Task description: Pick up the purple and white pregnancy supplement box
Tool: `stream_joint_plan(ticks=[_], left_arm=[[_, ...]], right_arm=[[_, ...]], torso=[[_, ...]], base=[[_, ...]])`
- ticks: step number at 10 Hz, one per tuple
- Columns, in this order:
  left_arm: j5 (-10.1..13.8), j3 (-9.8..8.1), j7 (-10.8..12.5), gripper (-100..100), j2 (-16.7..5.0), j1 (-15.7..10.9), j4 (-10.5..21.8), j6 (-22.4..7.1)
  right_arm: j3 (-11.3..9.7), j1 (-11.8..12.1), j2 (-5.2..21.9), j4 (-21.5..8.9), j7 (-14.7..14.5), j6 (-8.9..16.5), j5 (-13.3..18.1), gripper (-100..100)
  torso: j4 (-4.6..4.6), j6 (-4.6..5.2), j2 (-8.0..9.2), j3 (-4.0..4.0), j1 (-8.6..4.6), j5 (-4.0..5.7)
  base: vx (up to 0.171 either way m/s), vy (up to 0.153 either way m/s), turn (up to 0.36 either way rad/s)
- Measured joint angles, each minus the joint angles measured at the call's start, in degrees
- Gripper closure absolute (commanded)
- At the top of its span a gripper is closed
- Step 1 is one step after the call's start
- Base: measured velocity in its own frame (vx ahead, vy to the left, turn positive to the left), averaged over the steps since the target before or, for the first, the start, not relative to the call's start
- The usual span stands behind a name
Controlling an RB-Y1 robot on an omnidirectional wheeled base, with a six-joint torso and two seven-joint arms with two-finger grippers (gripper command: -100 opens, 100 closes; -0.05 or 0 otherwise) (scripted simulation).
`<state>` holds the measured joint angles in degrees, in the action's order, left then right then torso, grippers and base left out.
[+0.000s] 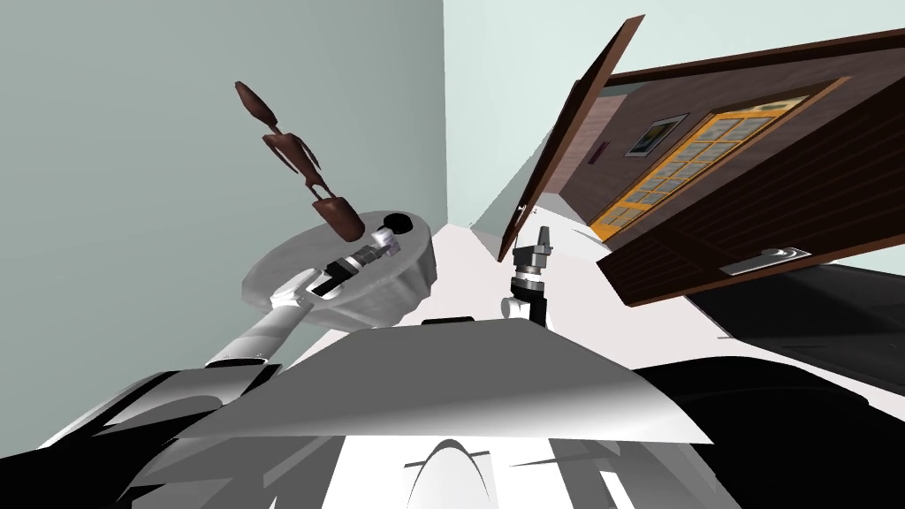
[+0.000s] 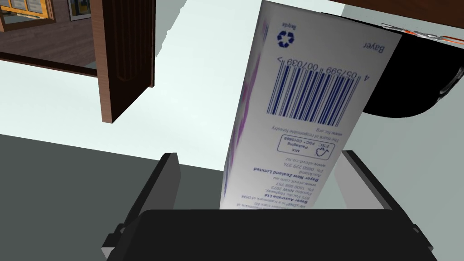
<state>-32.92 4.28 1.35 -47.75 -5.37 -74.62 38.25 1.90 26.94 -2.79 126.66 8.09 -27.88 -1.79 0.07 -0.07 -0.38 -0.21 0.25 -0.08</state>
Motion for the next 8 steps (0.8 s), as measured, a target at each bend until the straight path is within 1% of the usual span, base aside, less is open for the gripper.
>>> stream_joint_plan(ticks=[1,2,3,4,5,6,8], left_arm=[[-0.54,-0.07,0.18,-100,0.26,0.27,-1.27,-0.33],[-2.14,-0.44,1.14,-100,0.96,1.23,-3.05,-1.12],[-3.21,-0.71,1.91,-100,1.33,1.53,-4.25,-1.47],[-4.84,-1.12,3.21,-100,2.06,2.69,-6.00,-2.50],[-6.20,-1.21,4.23,-100,2.46,3.12,-7.70,-3.46],[-6.70,-1.36,4.31,-100,2.80,3.30,-8.59,-3.51],[-9.42,-1.94,6.44,-100,3.59,5.12,-12.40,-5.34]], right_arm=[[0.00,0.00,0.00,0.00,0.00,0.00,0.00,0],[0.00,0.00,0.00,0.00,0.00,0.00,0.00,0],[0.00,0.00,0.00,0.00,0.00,0.00,0.00,0],[0.00,0.00,0.00,0.00,0.00,0.00,0.00,0],[0.00,0.00,0.00,0.00,0.00,0.00,0.00,0],[0.00,0.00,0.00,0.00,0.00,0.00,0.00,0],[0.00,0.00,0.00,0.00,0.00,0.00,0.00,0]], torso=[[-0.01,0.00,0.07,0.04,-0.07,0.01],[-0.01,-0.02,0.05,0.03,-0.04,0.01],[-0.01,0.00,0.05,0.03,-0.03,0.01],[0.00,-0.02,0.00,0.00,0.02,0.00],[0.00,0.00,-0.01,0.00,0.00,0.00],[-0.01,0.00,0.08,0.04,-0.06,0.01],[-0.01,0.00,0.06,0.03,-0.01,0.01]], base=[[0.039,0.031,0.051],[0.038,0.036,0.038],[0.059,0.049,0.059],[0.053,0.042,0.032],[0.021,0.022,-0.008],[0.038,0.038,0.050],[0.047,0.045,0.050]])
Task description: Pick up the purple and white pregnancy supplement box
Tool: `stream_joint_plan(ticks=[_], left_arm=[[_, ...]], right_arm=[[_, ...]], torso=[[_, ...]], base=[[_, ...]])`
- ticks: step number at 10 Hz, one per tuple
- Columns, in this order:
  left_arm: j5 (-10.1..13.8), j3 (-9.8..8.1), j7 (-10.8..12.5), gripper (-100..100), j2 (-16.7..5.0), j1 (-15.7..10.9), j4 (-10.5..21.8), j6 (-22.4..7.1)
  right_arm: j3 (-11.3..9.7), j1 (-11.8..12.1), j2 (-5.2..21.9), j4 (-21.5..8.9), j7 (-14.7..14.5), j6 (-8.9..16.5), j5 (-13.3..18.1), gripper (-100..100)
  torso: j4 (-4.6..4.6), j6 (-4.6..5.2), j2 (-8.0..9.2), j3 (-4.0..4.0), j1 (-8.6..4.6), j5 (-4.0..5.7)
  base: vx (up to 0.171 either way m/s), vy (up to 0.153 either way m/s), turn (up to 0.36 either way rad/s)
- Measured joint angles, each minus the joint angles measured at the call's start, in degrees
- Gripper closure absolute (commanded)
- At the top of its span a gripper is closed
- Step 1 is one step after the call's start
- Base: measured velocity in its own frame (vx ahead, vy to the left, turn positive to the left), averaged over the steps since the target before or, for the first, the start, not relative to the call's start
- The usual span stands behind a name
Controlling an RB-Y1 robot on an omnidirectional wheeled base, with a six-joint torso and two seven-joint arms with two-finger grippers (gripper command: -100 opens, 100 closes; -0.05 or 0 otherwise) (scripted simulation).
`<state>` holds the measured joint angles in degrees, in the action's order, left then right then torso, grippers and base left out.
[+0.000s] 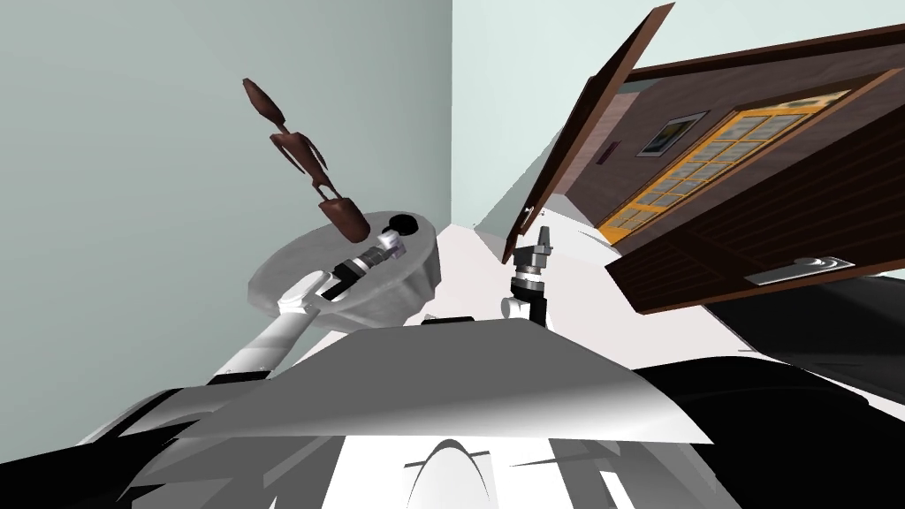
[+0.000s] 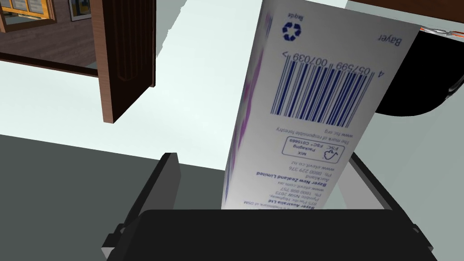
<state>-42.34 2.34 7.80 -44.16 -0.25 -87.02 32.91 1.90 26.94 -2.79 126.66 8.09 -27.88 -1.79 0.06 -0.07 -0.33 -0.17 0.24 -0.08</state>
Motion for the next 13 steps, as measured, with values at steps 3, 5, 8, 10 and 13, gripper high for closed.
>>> stream_joint_plan(ticks=[3,5,8,10,13], left_arm=[[-3.42,-0.83,2.06,-100,1.66,1.82,-4.45,-1.68],[-6.25,-1.19,4.14,-100,2.63,3.53,-8.24,-3.63],[-9.65,-2.02,6.47,-100,3.98,5.10,-12.69,-5.39],[-9.69,-2.05,6.55,100,3.95,5.09,-12.79,-5.46],[-9.74,-2.04,6.46,100,3.92,5.09,-12.80,-5.45]], right_arm=[[0.00,0.00,0.00,0.00,0.00,0.00,0.00,0],[0.00,0.00,0.00,0.00,0.00,0.00,0.00,0],[0.00,0.00,0.00,0.00,0.00,0.00,0.00,0],[0.00,-0.01,0.00,0.00,0.00,0.00,0.00,0],[-0.01,-0.01,0.00,0.00,0.00,0.00,0.00,0]], torso=[[0.00,0.01,0.03,0.02,-0.07,0.01],[0.00,0.01,0.01,0.00,-0.03,0.01],[0.00,0.01,0.02,0.01,-0.05,0.01],[-0.02,0.02,0.12,0.07,-0.13,0.02],[-0.02,0.02,0.14,0.07,-0.12,0.00]], base=[[0.035,0.029,0.025],[0.050,0.036,0.042],[0.028,0.022,0.009],[0.000,0.000,0.000],[0.000,0.000,0.000]])
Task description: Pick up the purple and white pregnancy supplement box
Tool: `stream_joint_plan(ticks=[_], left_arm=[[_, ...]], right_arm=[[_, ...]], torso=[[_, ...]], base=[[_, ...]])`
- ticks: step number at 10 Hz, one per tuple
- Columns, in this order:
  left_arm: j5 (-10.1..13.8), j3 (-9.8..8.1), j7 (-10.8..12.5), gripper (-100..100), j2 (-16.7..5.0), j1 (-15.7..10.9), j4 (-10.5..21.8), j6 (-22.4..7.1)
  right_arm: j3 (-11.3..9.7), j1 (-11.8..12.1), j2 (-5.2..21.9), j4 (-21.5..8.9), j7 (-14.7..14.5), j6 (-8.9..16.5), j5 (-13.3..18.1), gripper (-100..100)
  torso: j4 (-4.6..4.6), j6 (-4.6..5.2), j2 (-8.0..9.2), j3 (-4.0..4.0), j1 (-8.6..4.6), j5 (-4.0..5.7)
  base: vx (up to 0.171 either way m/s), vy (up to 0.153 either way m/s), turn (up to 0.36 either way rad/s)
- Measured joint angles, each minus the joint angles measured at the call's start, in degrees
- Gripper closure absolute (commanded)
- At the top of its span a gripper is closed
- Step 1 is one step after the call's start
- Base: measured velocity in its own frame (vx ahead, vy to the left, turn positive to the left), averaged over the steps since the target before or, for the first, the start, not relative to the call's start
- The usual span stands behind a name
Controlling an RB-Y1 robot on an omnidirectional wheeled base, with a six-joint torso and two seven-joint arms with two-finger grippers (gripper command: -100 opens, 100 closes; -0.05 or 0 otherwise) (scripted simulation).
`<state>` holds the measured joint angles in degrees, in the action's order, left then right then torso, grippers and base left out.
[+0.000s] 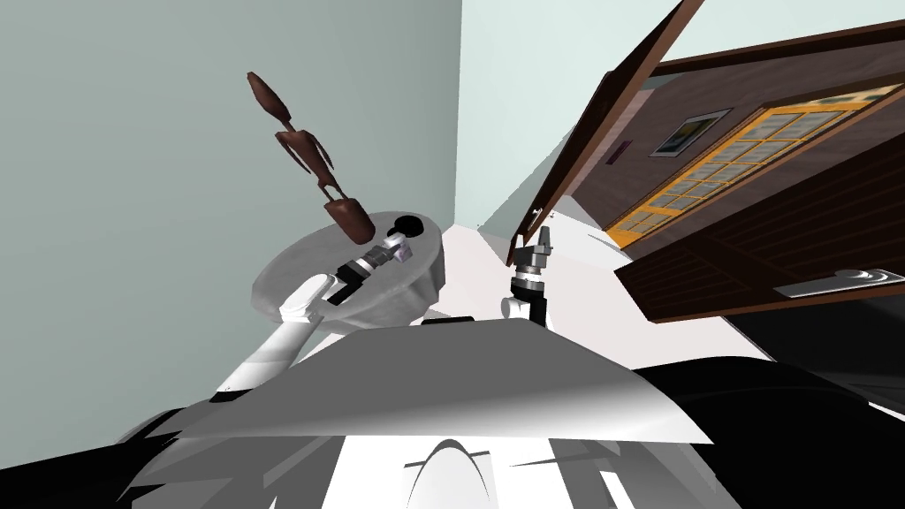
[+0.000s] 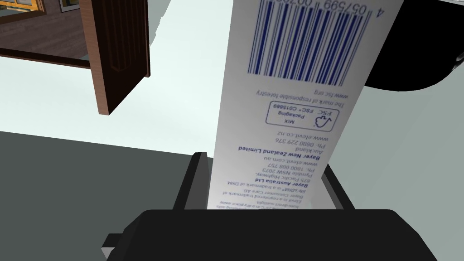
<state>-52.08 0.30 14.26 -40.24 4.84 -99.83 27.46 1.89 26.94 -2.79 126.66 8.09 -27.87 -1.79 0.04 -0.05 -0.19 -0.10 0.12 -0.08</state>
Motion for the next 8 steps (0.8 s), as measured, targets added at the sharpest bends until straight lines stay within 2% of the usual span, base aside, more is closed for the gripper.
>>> stream_joint_plan(ticks=[1,2,8], left_arm=[[0.01,-0.01,0.01,0,0.00,0.00,0.00,-0.01],[0.01,-0.01,0.01,100,0.00,-0.01,0.00,-0.01],[8.37,1.55,-6.10,100,-3.40,-4.99,9.37,4.73]], right_arm=[[0.00,0.00,0.00,0.00,0.00,0.00,0.00,0],[0.00,0.00,0.00,0.00,0.00,0.00,0.00,0],[-0.01,-0.01,0.00,0.00,0.00,0.00,0.00,0]], torso=[[0.00,0.00,0.01,0.01,-0.01,0.00],[0.00,0.00,0.01,0.01,-0.02,0.00],[0.66,0.27,0.24,-0.22,-0.52,-0.37]], base=[[0.000,0.000,0.000],[-0.031,-0.035,-0.047],[-0.051,-0.039,-0.038]])
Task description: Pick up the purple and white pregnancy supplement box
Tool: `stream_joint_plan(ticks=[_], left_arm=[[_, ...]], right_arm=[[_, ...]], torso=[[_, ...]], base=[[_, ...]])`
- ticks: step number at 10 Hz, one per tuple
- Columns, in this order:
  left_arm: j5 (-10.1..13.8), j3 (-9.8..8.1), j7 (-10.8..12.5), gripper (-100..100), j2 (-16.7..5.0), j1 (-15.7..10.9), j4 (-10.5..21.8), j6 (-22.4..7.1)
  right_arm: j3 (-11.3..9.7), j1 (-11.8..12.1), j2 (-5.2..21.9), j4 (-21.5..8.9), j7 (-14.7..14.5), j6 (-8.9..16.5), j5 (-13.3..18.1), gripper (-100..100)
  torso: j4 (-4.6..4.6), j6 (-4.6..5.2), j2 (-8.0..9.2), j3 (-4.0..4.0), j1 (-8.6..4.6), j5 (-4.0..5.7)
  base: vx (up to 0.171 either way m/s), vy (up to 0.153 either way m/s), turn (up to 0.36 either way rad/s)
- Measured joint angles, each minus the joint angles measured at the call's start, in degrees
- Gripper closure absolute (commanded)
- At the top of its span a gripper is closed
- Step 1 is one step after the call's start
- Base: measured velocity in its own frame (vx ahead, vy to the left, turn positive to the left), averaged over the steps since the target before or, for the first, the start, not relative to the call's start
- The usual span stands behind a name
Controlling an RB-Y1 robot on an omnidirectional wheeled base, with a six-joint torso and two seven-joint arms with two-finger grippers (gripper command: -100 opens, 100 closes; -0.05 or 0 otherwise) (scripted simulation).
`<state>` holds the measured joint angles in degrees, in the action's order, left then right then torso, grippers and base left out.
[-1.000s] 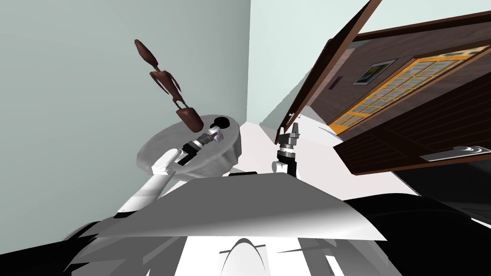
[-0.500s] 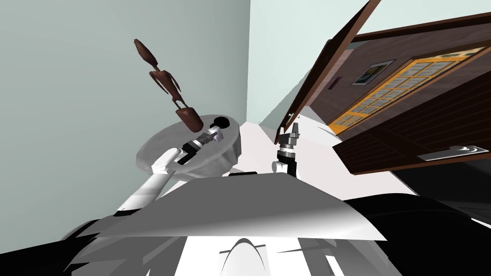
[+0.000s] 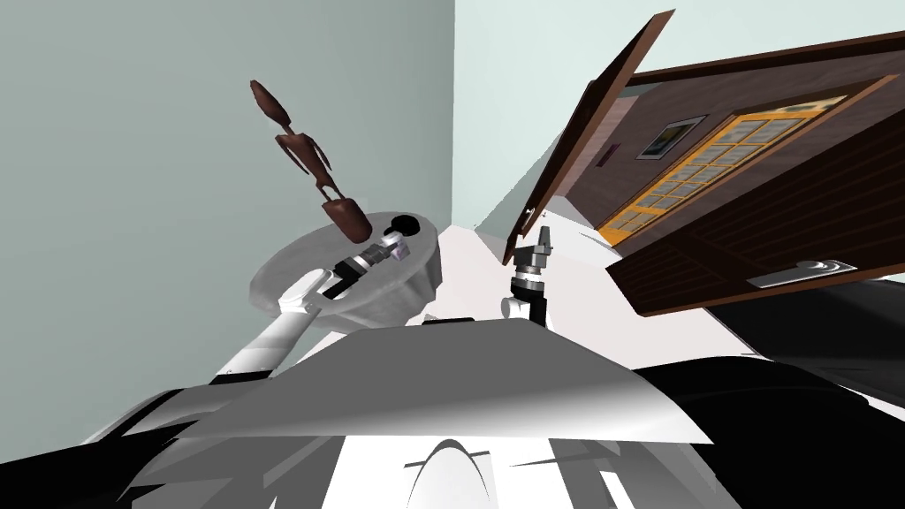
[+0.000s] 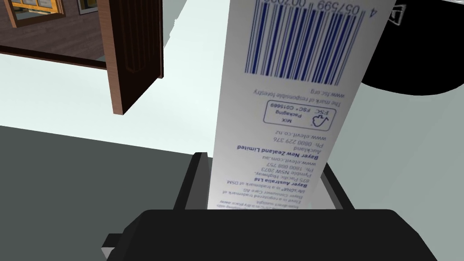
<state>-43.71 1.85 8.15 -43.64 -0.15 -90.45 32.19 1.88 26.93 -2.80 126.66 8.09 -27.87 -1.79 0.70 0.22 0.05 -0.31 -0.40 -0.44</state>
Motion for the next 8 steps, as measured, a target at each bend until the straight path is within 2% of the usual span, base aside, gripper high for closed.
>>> stream_joint_plan(ticks=[1,3,4,8], left_arm=[[0.56,0.17,-0.10,100,-0.31,-0.28,1.13,0.22],[3.43,0.44,-2.20,100,-1.30,-1.41,4.47,2.17],[3.85,0.54,-2.54,100,-1.39,-1.71,5.57,2.52],[9.45,1.94,-6.43,100,-3.74,-4.53,12.25,5.72]], right_arm=[[0.00,0.00,0.00,0.00,0.00,0.00,0.00,0],[0.00,0.00,0.00,0.00,0.00,0.00,0.00,0],[0.00,0.01,0.00,0.00,0.00,0.00,0.00,0],[0.00,0.00,0.00,0.00,0.00,0.00,0.00,0]], torso=[[0.13,-0.08,-0.05,-0.09,0.08,-0.09],[0.33,-0.10,0.00,-0.16,0.08,-0.23],[0.46,-0.15,-0.01,-0.23,0.17,-0.32],[0.62,-0.19,0.10,-0.26,0.15,-0.46]], base=[[-0.039,-0.036,-0.040],[-0.028,-0.029,-0.022],[-0.044,-0.031,-0.039],[-0.044,-0.040,-0.032]])
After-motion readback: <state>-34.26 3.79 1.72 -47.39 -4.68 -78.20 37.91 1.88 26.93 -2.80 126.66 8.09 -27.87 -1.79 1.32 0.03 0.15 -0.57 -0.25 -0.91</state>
